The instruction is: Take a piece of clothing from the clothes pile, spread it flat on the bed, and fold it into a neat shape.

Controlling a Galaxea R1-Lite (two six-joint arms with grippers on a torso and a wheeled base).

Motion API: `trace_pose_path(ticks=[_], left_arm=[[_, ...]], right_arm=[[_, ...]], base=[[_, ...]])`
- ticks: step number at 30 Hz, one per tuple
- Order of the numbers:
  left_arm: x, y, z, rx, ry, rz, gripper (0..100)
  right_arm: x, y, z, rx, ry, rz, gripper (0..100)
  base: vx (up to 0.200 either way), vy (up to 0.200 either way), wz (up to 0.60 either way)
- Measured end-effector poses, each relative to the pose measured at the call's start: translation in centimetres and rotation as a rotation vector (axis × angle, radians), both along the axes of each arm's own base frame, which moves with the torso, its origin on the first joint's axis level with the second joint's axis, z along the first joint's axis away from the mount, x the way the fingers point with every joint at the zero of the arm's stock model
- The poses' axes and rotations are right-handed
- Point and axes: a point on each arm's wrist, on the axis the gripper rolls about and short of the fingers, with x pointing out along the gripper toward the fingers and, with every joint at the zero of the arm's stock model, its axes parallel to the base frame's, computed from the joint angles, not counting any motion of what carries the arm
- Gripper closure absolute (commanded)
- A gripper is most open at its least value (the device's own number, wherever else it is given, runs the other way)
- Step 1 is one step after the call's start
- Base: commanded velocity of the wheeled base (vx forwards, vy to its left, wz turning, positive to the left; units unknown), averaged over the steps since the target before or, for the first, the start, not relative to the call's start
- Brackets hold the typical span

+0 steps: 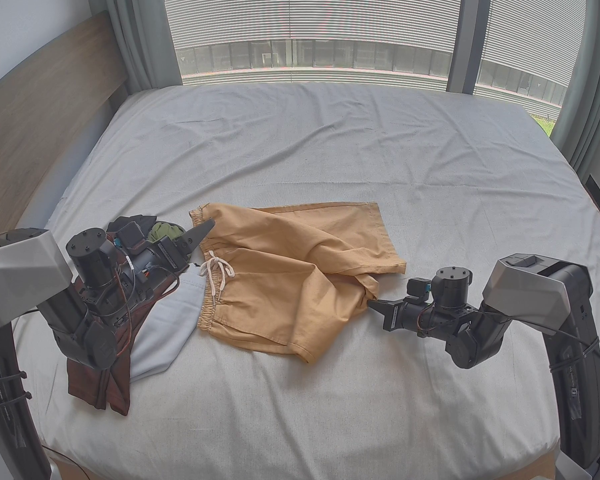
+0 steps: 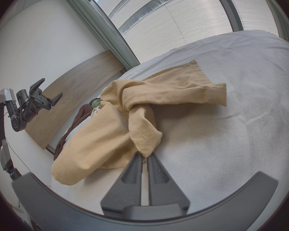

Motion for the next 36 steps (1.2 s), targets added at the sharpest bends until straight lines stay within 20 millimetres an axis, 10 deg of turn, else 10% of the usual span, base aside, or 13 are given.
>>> trace_pose_path(ticks=[3,4,26,36], left_arm=[[0.0,0.0,0.0,0.0,0.0,0.0,0],[0.0,0.0,0.0,0.0,-0.001,0.0,0],[0.3,0.0,-0.4,0.001,0.005,0.003,0],[0.4,-0.1,-0.6,0.002,0.01,0.001,0]], right_arm=[[-0.2,0.4,0.2,0.011,0.008,0.012,100],[-0.3,0.5,0.3,0.017,0.011,0.013,0],[-2.4,2.9,2.8,0.116,0.016,0.045,0],[-2.5,-1.6,1.6,-0.049,-0.066,0.005,0]], base=[[0.0,0.0,0.0],[0.0,0.0,0.0],[0.0,0.0,0.0],[0.0,0.0,0.0]])
